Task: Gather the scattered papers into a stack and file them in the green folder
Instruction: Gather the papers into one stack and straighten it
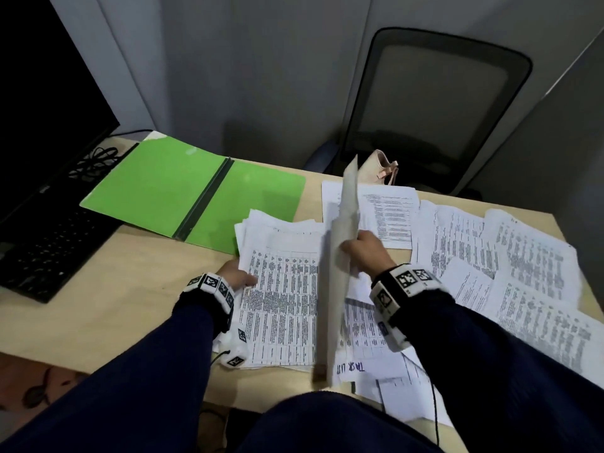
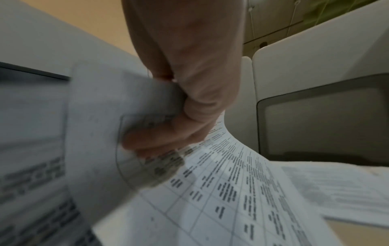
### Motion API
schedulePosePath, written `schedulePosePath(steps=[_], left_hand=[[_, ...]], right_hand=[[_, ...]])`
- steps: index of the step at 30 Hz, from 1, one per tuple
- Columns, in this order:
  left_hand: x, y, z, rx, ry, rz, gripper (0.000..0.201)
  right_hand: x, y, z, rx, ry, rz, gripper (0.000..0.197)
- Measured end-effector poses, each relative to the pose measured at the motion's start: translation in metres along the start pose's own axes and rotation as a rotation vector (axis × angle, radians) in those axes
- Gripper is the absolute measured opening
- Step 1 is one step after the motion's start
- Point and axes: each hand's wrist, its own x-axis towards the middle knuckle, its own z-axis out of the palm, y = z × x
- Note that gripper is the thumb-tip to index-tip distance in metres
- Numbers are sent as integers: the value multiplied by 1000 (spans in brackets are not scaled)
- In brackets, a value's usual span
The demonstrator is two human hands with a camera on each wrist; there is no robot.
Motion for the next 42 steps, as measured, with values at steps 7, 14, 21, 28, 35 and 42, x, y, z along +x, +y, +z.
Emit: schedulePosePath(steps=[7, 14, 21, 28, 35, 42], left_hand=[[4, -3, -2, -187, 67, 29, 64], [-3, -2, 2, -259, 70, 4, 76], [-1, 4, 6, -195, 55, 8, 47], [0, 0, 5, -164, 49, -4, 47], [8, -5, 3, -194, 69, -22, 43], [0, 1, 9, -150, 141, -20, 45]], right_hand=[[10, 28, 28, -88, -137, 87, 44], [15, 94, -21, -350, 215, 540, 84], [27, 100, -11, 44, 192, 464, 33], [37, 89, -3, 222, 337, 335, 21], [33, 44, -56, 522, 403, -88, 17], [16, 75, -69, 194, 63, 94, 7]])
